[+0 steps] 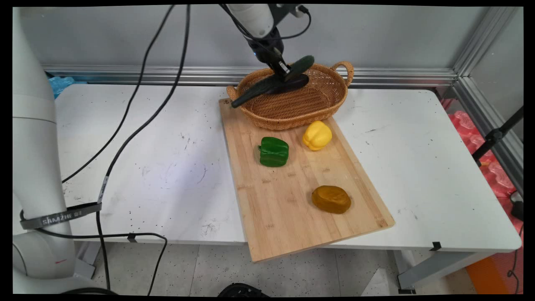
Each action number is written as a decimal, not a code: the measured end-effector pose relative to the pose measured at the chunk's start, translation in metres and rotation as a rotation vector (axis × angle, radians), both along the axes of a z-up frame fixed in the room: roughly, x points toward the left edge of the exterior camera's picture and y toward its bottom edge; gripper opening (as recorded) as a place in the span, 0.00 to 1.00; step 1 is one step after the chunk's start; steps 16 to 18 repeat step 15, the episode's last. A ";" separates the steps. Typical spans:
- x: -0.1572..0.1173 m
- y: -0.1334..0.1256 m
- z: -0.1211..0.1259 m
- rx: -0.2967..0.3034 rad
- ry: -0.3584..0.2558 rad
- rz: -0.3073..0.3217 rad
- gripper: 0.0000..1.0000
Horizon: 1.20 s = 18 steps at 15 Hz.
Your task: Place the picked object in the vegetable basket
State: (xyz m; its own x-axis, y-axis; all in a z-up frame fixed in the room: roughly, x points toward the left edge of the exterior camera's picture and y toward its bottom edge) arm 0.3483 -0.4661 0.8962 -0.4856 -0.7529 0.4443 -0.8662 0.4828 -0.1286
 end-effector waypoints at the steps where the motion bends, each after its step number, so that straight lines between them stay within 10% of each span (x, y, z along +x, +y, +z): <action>1: -0.002 -0.004 -0.006 0.006 -0.002 0.009 0.00; 9: -0.016 -0.030 -0.047 0.052 -0.022 0.024 0.00; 10: -0.018 -0.032 -0.050 0.055 -0.024 0.020 1.00; 18: -0.024 -0.034 -0.057 0.060 -0.023 -0.025 1.00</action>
